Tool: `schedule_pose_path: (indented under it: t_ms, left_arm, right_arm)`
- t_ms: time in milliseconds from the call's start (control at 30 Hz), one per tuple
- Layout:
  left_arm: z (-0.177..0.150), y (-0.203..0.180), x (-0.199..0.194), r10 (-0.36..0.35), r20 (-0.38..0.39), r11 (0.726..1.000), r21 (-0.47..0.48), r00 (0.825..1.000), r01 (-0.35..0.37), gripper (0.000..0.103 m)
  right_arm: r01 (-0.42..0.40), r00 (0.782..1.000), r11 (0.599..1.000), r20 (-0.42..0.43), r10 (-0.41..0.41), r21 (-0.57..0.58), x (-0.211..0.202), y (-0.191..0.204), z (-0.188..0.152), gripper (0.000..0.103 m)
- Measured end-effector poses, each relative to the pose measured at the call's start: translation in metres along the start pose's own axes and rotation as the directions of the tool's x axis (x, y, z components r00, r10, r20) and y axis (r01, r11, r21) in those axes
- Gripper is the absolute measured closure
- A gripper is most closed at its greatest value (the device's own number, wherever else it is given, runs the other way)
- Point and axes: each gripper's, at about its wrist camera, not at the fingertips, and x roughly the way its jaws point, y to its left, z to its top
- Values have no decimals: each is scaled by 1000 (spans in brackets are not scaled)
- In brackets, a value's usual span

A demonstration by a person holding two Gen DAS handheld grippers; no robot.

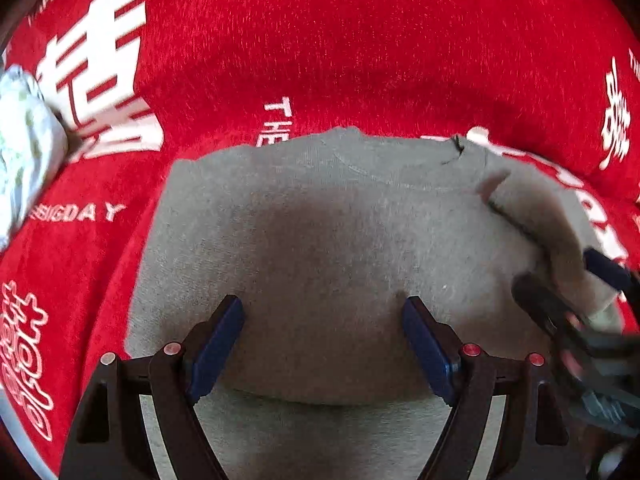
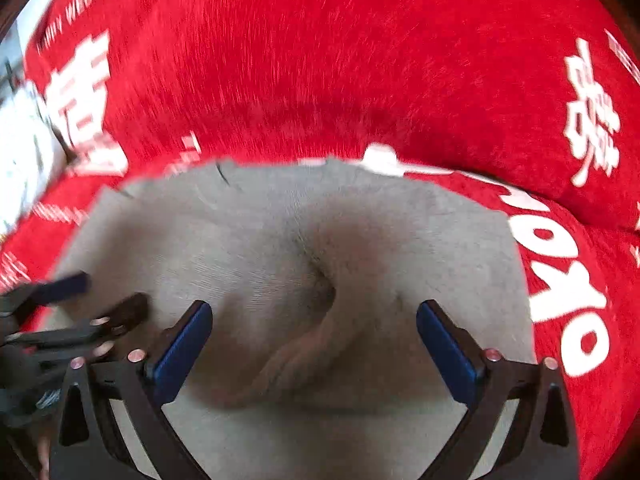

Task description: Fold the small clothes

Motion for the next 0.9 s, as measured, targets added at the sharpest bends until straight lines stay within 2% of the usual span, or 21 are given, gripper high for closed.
schedule_pose_path:
  t_ms: [33,67,100,167,233,333,400,467,533,633,667,733,767,833,900]
  left_arm:
    - [-2,0,-1,3,4,1000,9,1000,-3,20]
    - [-2,0,-2,-2,7,1000,18,1000,1,20]
    - [-3,0,-2,-3,11,1000,23,1000,3,20]
    - [-4,1,-4,-6,18,999,32,1000,6,20]
    - [-6,0,-7,-5,21,1000,29,1000,5,20]
    - [-7,-4,-11,-16,30,999,36,999,14,20]
    - [-9,-8,-13,-23,33,999,35,999,22,20]
    - [-9,-12,-14,-25,37,999,34,999,24,20]
    - [-7,-15,-15,-20,40,999,39,999,19,20]
    - [-6,-20,-14,-4,41,999,52,999,2,20]
    - [-5,-20,-11,5,35,998,56,999,-6,20]
    - [-5,-19,-6,15,24,998,54,1000,-17,20]
    - [-4,-17,-5,7,26,999,49,1000,-9,20]
    - [-3,-16,-4,4,25,998,55,1000,-5,20]
    - [-1,-16,-3,7,23,998,62,1000,-9,20]
  right_arm:
    - [45,999,999,-20,-45,-7,6,-3,-2,16]
    - [77,997,997,-26,-76,31,8,-18,-8,16]
    - [55,998,994,-15,-54,97,4,-33,-14,16]
    - [67,998,975,-11,-66,210,-8,-64,-29,16]
    - [50,996,961,56,-68,270,-32,-88,-46,15]
    - [126,985,946,72,-155,299,-58,-104,-63,15]
    - [125,982,935,92,-164,332,-70,-111,-70,15]
    - [87,984,931,116,-136,355,-76,-110,-70,15]
    - [55,984,941,140,-107,333,-79,-99,-67,15]
    - [-24,987,976,159,-11,217,-70,-70,-52,15]
    - [-81,987,980,149,54,183,-58,-61,-48,15]
    - [-106,992,980,87,92,171,-37,-55,-44,15]
    - [-63,998,983,37,58,171,-22,-56,-43,15]
    - [25,999,988,35,-30,150,-12,-57,-40,15]
    - [62,998,987,19,-65,146,-9,-58,-37,15]
